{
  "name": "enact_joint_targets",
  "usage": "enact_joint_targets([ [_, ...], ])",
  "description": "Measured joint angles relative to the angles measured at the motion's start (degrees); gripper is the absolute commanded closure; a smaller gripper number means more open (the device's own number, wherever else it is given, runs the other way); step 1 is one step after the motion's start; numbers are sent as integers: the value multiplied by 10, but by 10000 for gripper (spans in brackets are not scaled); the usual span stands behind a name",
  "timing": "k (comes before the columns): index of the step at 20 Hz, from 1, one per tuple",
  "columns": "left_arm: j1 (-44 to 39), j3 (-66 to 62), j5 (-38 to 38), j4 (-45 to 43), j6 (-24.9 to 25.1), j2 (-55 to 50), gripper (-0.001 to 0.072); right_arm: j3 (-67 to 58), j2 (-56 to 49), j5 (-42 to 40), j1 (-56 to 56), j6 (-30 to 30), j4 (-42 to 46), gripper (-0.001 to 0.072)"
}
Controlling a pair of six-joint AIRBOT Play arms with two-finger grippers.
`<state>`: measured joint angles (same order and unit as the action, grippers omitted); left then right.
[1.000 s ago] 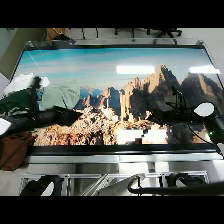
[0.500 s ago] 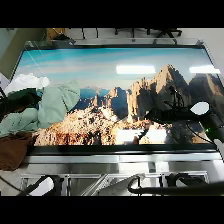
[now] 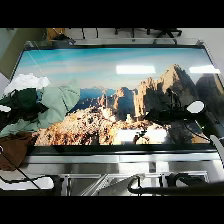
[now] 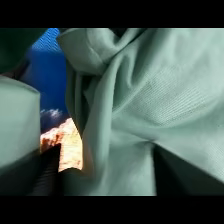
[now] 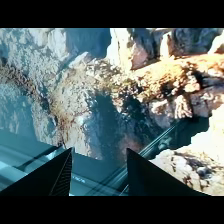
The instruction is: Fold the shirts.
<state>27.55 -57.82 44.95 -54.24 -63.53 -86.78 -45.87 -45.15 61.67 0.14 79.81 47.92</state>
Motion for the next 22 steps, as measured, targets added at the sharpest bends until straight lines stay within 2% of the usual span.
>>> enact_joint_targets([
  [1, 0, 0, -3, 0, 0, -3, 691, 0, -1, 0, 0, -2, 0, 364],
  [5, -9, -17, 14, 19, 2, -9, 694, 0, -3, 0, 0, -4, 0, 370],
  [9, -65, -107, 126, 118, 24, 7, 693, 0, -3, 0, 0, -15, 0, 373],
  [10, -93, -135, 160, 147, 28, 19, 693, 0, -3, 0, 0, -17, 0, 455],
  [11, -124, -160, 185, 171, 29, 32, 693, 0, -3, 0, 0, -19, 0, 631],
  [12, -160, -184, 207, 191, 30, 48, 693, 0, 0, 0, 0, -21, 0, 664],
  [17, -373, -232, 256, 231, 8, 116, 693, 0, 41, 11, -17, -31, 0, 664],
  [19, -457, -215, 254, 209, -9, 126, 692, 0, 68, 27, -43, -32, 0, 651],
  [21, -527, -184, 229, 181, -24, 129, 692, 0, 91, 46, -76, -32, 0, 321],
  [22, -553, -169, 216, 171, -31, 128, 691, 0, 101, 56, -94, -34, 0, 329],
])
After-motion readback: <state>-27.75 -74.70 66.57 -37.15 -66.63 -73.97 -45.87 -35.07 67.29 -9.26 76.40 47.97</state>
